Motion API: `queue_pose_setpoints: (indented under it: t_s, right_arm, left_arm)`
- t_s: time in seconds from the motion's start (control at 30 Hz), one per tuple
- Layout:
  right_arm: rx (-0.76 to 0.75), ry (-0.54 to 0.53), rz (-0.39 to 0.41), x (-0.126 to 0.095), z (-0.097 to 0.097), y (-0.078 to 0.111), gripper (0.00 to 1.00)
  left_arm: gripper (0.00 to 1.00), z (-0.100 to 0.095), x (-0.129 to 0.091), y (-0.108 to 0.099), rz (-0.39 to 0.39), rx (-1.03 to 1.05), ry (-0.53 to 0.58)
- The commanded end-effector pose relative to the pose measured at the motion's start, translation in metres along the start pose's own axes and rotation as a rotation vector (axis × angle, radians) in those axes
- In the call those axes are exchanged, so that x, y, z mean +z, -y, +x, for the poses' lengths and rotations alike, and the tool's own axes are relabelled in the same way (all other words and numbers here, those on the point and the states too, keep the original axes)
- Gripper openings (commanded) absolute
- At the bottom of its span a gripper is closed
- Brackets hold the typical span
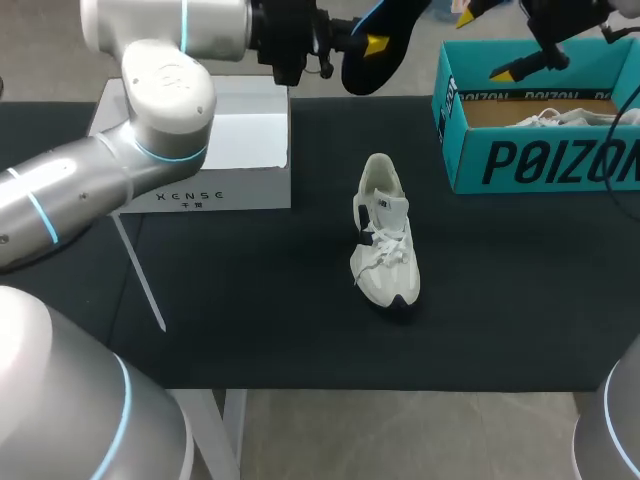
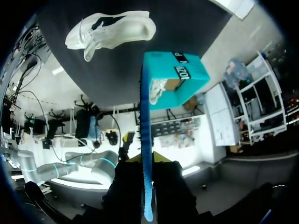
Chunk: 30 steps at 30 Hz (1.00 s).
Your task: Take the shoe out of the shoebox, open the shoe tongue, remove and reinsert the insole, then place the shoe into the shoebox
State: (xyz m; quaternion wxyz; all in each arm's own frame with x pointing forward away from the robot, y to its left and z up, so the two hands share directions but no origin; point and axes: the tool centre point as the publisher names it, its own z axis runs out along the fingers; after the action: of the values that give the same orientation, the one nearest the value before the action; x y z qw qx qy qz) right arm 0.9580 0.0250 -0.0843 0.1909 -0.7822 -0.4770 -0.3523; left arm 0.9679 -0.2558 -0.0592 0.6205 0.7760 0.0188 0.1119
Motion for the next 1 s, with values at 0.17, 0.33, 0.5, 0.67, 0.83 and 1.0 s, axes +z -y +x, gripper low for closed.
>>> queue_pose_setpoints:
  t_s: [0.17,0.33,0.5,0.67,0.83,1.0]
  right_arm:
    - [0.004,0.008,0.006,0.004,0.000,-0.003,1.00]
    - [0.005,0.011,0.011,0.006,0.000,-0.003,1.00]
    - [0.003,0.011,0.016,0.007,0.002,-0.005,1.00]
    - [0.004,0.015,0.022,0.009,0.000,-0.006,1.00]
    - [0.007,0.015,0.026,0.010,0.000,-0.006,1.00]
    - [0.009,0.012,0.026,0.010,-0.002,-0.006,1.00]
  left_arm:
    - [0.00,-0.001,-0.002,0.008,-0.424,-0.487,-0.085]
    - [0.00,-0.001,-0.005,0.000,-0.402,-0.447,-0.065]
    - [0.00,-0.002,-0.006,-0.004,-0.371,-0.341,-0.054]
    - [0.00,-0.002,-0.006,-0.004,-0.371,-0.341,-0.054]
    - [0.00,0.000,-0.009,-0.005,-0.279,-0.451,-0.003]
    - [0.00,0.001,-0.013,-0.005,-0.209,-0.523,0.039]
